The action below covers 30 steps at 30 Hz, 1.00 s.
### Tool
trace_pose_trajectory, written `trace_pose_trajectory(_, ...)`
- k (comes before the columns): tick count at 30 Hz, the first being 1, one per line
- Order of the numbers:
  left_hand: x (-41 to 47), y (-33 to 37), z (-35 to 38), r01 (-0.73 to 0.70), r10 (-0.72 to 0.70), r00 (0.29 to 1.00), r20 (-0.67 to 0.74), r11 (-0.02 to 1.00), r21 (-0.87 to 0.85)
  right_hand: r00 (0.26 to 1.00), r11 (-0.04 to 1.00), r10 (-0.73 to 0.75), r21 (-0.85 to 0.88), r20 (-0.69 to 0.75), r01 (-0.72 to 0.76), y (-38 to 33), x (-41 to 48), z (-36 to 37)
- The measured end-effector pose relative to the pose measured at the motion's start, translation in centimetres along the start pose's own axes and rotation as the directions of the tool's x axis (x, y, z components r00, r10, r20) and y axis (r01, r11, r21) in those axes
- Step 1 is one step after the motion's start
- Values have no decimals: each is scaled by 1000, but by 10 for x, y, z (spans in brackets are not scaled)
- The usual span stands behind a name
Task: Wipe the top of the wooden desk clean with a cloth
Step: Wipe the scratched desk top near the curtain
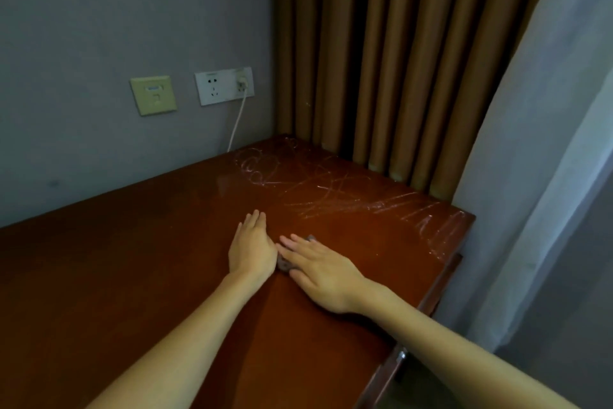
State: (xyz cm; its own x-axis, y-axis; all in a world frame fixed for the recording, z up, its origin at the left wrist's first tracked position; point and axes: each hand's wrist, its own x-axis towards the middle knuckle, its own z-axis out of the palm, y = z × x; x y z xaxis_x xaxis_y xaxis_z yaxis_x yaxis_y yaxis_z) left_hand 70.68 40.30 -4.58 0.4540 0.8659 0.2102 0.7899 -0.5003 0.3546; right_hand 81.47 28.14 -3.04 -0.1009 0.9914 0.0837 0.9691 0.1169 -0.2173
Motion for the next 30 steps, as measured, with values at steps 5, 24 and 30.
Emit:
trace_pose_trajectory(5, 10, -27, -12, 86, -83, 996, -43, 994, 63, 998, 999, 50, -20, 44, -49, 29, 72, -5)
trace_pose_trajectory(24, 26, -28, -12, 100, -101, 995, 13, 991, 88, 998, 996, 68, -64, -13, -69, 36, 20, -2)
trace_pose_trajectory(30, 36, -36, -9, 98, -98, 995, -5, 993, 65, 1000, 1000, -20, -12, 11, 20, 13, 132, 9)
